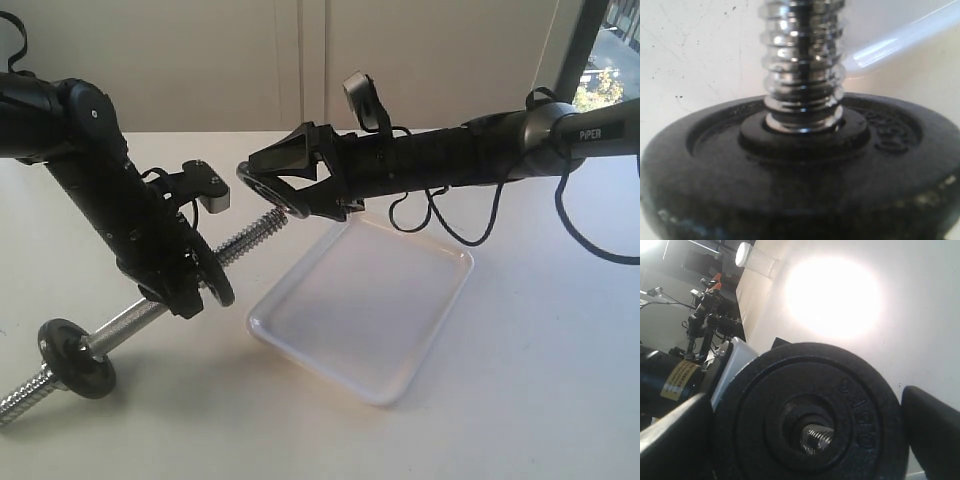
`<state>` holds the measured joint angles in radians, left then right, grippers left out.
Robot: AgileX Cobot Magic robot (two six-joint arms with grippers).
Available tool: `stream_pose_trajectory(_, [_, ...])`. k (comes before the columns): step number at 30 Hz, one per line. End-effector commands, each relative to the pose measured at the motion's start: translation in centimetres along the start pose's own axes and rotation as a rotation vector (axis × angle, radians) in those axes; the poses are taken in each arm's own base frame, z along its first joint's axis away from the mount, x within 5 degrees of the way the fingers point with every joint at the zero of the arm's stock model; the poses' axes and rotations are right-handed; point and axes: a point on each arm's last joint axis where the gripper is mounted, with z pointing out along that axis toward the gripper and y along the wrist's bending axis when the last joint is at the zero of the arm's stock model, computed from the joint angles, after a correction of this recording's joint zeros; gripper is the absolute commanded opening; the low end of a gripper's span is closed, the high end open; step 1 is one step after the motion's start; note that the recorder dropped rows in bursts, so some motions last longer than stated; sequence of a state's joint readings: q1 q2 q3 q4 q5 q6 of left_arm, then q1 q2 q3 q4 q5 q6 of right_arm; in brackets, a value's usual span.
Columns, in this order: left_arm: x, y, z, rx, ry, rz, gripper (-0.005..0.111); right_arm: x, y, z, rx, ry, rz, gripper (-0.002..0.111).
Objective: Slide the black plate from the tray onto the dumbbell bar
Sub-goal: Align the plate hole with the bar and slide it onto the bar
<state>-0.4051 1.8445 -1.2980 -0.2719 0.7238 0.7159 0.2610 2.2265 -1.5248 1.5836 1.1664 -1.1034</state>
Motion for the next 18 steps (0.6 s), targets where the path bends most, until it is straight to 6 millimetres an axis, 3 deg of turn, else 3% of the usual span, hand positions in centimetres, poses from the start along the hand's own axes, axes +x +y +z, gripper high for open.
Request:
stream_pose_trajectory(1, [-1.0,-0.6,-1.8,0.006,-0.088,-0.043,0.000,-0.6,1.1,-0.5,-0.073,-0.058,-0.011,0.000])
stream_pose_trajectory(8, [-1.1,-0.5,-1.8,-0.012,-0.097,-0.064,0.000,1.1,-0.7,-1.2,-0.049,-0.116,0.017,0.000])
stream_pose_trajectory(18, [-1.1,-0.5,-1.8,-0.013,-0.099,-0.066,0.000,1.5,-0.7,-1.0,-0.051,-0.106,0.024,0.000])
